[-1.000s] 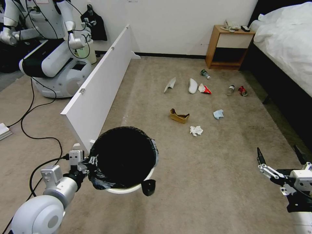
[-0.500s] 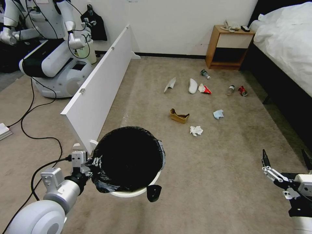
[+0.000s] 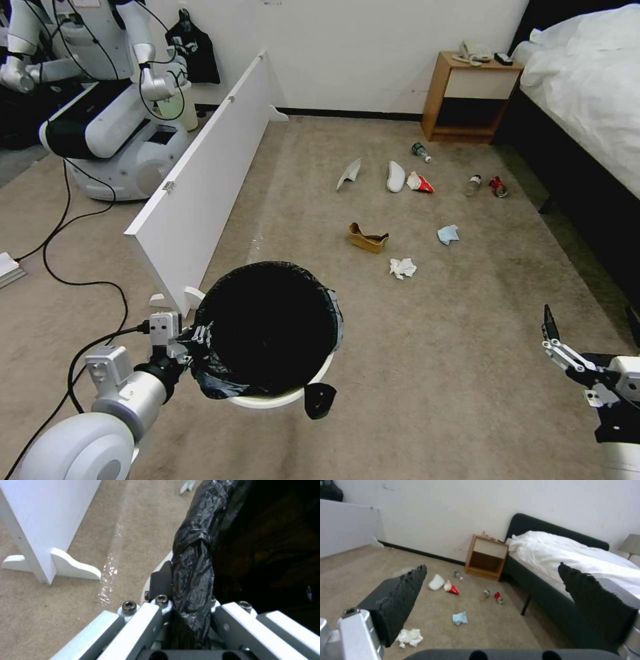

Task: Pick up the trash bin, then pick up the garbage from the floor and place it into the trash bin.

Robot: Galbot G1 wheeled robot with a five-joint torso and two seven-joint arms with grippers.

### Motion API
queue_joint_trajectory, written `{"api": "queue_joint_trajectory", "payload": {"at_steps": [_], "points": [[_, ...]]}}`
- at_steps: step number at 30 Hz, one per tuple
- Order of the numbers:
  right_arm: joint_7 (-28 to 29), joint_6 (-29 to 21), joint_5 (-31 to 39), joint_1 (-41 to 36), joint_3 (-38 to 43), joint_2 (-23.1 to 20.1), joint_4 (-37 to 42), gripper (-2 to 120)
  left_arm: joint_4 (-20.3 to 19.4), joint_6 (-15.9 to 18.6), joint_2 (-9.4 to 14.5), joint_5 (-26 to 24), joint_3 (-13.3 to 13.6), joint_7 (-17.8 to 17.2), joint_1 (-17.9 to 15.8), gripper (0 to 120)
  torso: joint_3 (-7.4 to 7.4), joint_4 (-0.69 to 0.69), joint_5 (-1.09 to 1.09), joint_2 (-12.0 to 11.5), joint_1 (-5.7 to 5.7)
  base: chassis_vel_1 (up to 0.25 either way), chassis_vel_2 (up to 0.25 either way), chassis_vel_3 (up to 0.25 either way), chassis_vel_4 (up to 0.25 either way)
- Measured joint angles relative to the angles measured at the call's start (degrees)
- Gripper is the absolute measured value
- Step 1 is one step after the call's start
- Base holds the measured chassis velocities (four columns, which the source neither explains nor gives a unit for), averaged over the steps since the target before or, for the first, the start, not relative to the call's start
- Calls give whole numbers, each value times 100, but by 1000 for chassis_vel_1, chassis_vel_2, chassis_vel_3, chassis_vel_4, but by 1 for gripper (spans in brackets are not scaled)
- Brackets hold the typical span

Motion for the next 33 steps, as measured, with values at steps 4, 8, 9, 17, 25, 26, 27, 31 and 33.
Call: {"api": "queue_joint_trajectory", "payload": {"at_steps": [4,8,9,17,25,26,27,31,33], "points": [[-32,17,-178,4,50,0,-79,100,58,3,-23,63,20,31,-16,2,0,0,0,0,0,0,0,0,0],[-99,76,-288,-17,66,-4,-132,100,87,1,-58,93,34,47,-21,2,1,0,1,0,0,0,0,0,0],[-114,79,-293,-20,51,-12,-132,100,88,0,-67,93,40,48,-20,2,1,0,0,0,0,0,0,0,0],[-170,39,-289,-34,7,-100,-103,100,113,-22,-46,82,42,54,-27,2,0,0,0,0,0,0,0,0,0],[-151,-24,-227,-40,10,-180,-67,100,143,-63,-21,74,42,56,-31,2,0,0,0,0,0,0,0,0,0],[-148,-31,-223,-32,9,-179,-54,100,143,-79,-20,76,42,64,-32,2,0,0,0,0,0,0,0,0,0],[-147,-36,-214,-27,9,-173,-45,100,147,-94,-19,84,44,79,-38,2,0,0,0,0,0,0,0,0,0],[-147,-38,-210,-23,10,-165,-41,100,168,-125,-28,91,51,100,-57,2,0,0,0,0,0,0,0,0,0],[-154,-38,-212,-17,16,-154,-41,100,207,-158,-51,118,76,115,-98,2,0,0,0,0,0,0,0,0,0]]}}
